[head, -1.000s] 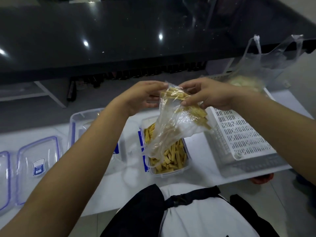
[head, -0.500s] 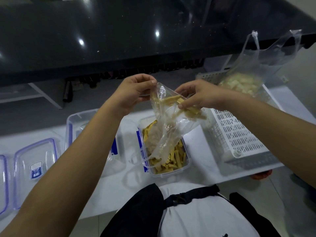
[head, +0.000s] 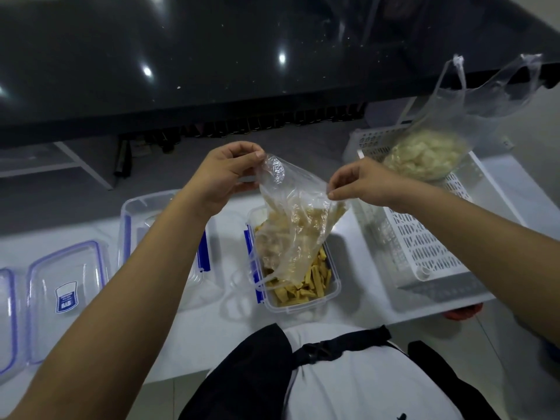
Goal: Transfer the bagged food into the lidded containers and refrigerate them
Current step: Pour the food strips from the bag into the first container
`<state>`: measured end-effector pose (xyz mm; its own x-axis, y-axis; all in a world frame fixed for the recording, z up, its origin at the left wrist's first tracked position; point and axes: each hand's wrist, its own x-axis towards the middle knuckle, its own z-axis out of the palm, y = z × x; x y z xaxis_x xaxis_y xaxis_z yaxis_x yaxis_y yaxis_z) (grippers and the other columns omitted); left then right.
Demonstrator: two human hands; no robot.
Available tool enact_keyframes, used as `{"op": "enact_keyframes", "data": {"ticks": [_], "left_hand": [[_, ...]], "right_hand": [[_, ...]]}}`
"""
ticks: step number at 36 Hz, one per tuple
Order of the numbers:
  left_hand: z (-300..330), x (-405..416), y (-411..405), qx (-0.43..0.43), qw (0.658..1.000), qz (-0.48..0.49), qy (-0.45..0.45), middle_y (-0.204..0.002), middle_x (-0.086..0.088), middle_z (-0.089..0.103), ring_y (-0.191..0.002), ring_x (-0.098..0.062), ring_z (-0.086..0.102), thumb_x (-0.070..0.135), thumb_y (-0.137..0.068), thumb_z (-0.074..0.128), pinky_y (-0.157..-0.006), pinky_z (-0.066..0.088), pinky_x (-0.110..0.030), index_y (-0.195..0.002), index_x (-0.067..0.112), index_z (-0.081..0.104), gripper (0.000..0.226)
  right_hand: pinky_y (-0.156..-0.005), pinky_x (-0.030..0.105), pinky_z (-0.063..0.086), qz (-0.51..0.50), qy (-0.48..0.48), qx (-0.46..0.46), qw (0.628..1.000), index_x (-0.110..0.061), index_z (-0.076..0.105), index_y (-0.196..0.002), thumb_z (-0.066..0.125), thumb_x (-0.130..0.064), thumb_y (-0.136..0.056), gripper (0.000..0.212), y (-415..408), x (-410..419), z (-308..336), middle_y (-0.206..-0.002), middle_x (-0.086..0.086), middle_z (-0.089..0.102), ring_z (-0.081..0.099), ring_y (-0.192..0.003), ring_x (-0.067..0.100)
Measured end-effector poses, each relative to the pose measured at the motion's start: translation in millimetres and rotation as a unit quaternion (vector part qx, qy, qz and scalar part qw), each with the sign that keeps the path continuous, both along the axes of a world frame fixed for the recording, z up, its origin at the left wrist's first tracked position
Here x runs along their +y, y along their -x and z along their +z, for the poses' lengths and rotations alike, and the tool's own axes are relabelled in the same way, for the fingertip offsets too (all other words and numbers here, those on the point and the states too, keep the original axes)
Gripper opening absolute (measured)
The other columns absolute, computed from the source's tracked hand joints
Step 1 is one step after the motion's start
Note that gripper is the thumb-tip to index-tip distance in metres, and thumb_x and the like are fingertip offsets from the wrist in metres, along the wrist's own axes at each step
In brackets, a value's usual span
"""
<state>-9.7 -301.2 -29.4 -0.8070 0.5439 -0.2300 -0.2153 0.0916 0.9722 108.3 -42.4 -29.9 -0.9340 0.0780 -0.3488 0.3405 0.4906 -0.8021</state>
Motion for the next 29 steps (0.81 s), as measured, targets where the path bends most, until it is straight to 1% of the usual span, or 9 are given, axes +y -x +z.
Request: {"op": "enact_keyframes", "data": {"ticks": [3, 5, 9, 13, 17, 19, 22, 25, 29], "left_hand": [[-0.4, -2.8, -1.2, -0.007, 1.0, 0.005, -0.007, -0.089, -0.001, 0.071, -0.082, -0.015, 0.068, 0.015, -0.094, 0.068, -0.083, 0.059, -0.037, -0.09, 0.019, 0.072, 0.007], [-0.3, -5.3, -1.7, -0.01, 1.0, 0.01, -0.009, -0.091, -0.002, 0.07, -0.083, -0.015, 0.068, 0.015, -0.094, 0.068, -0.083, 0.059, -0.037, -0.091, 0.019, 0.072, 0.006], [-0.7, -12.8, -0.3, -0.01, 1.0, 0.024, -0.005, -0.09, -0.001, 0.071, -0.084, -0.014, 0.069, 0.016, -0.095, 0.066, -0.083, 0.059, -0.036, -0.092, 0.019, 0.072, 0.007], [-0.8, -18.3, -1.1, -0.012, 0.999, 0.042, -0.009, -0.089, 0.001, 0.072, -0.084, -0.013, 0.069, 0.016, -0.095, 0.067, -0.083, 0.058, -0.037, -0.093, 0.019, 0.071, 0.006], [2.1, -23.3, -4.7, 0.004, 0.995, 0.089, -0.04, -0.086, 0.002, 0.073, -0.082, -0.013, 0.07, 0.016, -0.095, 0.067, -0.077, 0.061, -0.033, -0.094, 0.018, 0.072, 0.005], [2.3, -24.5, -7.2, 0.007, 0.994, 0.101, -0.047, -0.084, 0.002, 0.072, -0.08, -0.013, 0.07, 0.016, -0.094, 0.067, -0.079, 0.061, -0.033, -0.095, 0.017, 0.072, 0.005], [-1.0, -25.1, -11.2, -0.002, 0.993, 0.111, -0.047, -0.084, 0.002, 0.072, -0.08, -0.013, 0.07, 0.015, -0.094, 0.067, -0.082, 0.061, -0.034, -0.097, 0.016, 0.071, 0.005], [-3.5, -25.8, -12.9, -0.008, 0.99, 0.127, -0.057, -0.083, 0.004, 0.073, -0.078, -0.01, 0.07, 0.014, -0.094, 0.067, -0.076, 0.06, -0.032, -0.093, 0.019, 0.072, 0.007], [-6.1, -29.8, -13.8, -0.005, 0.989, 0.138, -0.062, -0.083, 0.004, 0.074, -0.078, -0.01, 0.07, 0.014, -0.094, 0.067, -0.073, 0.059, -0.03, -0.09, 0.023, 0.075, 0.012]], "right_hand": [[-0.092, 0.036, 0.049, 0.004, 0.017, -0.031, 0.999, -0.021, 0.074, -0.106, 0.074, -0.018, -0.088, 0.019, -6.9, 2.4, -7.1, -0.103, 0.0, 0.074, 0.066, -0.101, 0.018], [-0.094, 0.039, 0.048, 0.003, 0.024, -0.045, 0.999, -0.02, 0.07, -0.115, 0.074, -0.017, -0.088, 0.027, -10.8, 3.8, -10.0, -0.11, 0.0, 0.072, 0.064, -0.105, 0.019], [-0.087, 0.036, 0.051, -0.012, 0.027, -0.012, 0.999, -0.02, 0.076, -0.097, 0.078, -0.014, -0.085, 0.014, -16.6, 4.1, -14.4, -0.092, -0.004, 0.075, 0.067, -0.088, 0.01], [-0.083, 0.035, 0.058, -0.065, 0.013, 0.062, 0.996, -0.014, 0.079, -0.093, 0.075, -0.008, -0.087, 0.009, -18.3, 3.8, -15.4, -0.09, 0.005, 0.077, 0.071, -0.092, 0.026], [-0.077, 0.033, 0.062, -0.116, 0.104, 0.129, 0.979, -0.014, 0.078, -0.091, 0.073, -0.006, -0.088, 0.01, -18.9, 2.5, -5.8, -0.09, 0.009, 0.077, 0.073, -0.088, 0.023], [-0.075, 0.034, 0.063, -0.107, 0.136, 0.117, 0.978, -0.01, 0.078, -0.092, 0.072, -0.005, -0.088, 0.008, -21.6, -2.2, -5.6, -0.091, 0.01, 0.077, 0.074, -0.09, 0.023], [-0.079, 0.04, 0.063, -0.09, 0.132, 0.1, 0.982, -0.006, 0.077, -0.095, 0.072, -0.004, -0.088, 0.008, -26.1, -10.6, -8.3, -0.091, 0.011, 0.077, 0.074, -0.089, 0.023], [-0.079, 0.045, 0.062, -0.134, 0.18, 0.132, 0.966, -0.007, 0.076, -0.092, 0.071, -0.003, -0.088, 0.008, -24.7, -12.0, -4.6, -0.087, 0.012, 0.075, 0.072, -0.084, 0.022], [-0.08, 0.043, 0.062, -0.117, 0.156, 0.144, 0.97, -0.008, 0.077, -0.092, 0.071, -0.004, -0.088, 0.008, -21.7, -14.5, 1.6, -0.085, 0.011, 0.075, 0.073, -0.083, 0.022]]}}
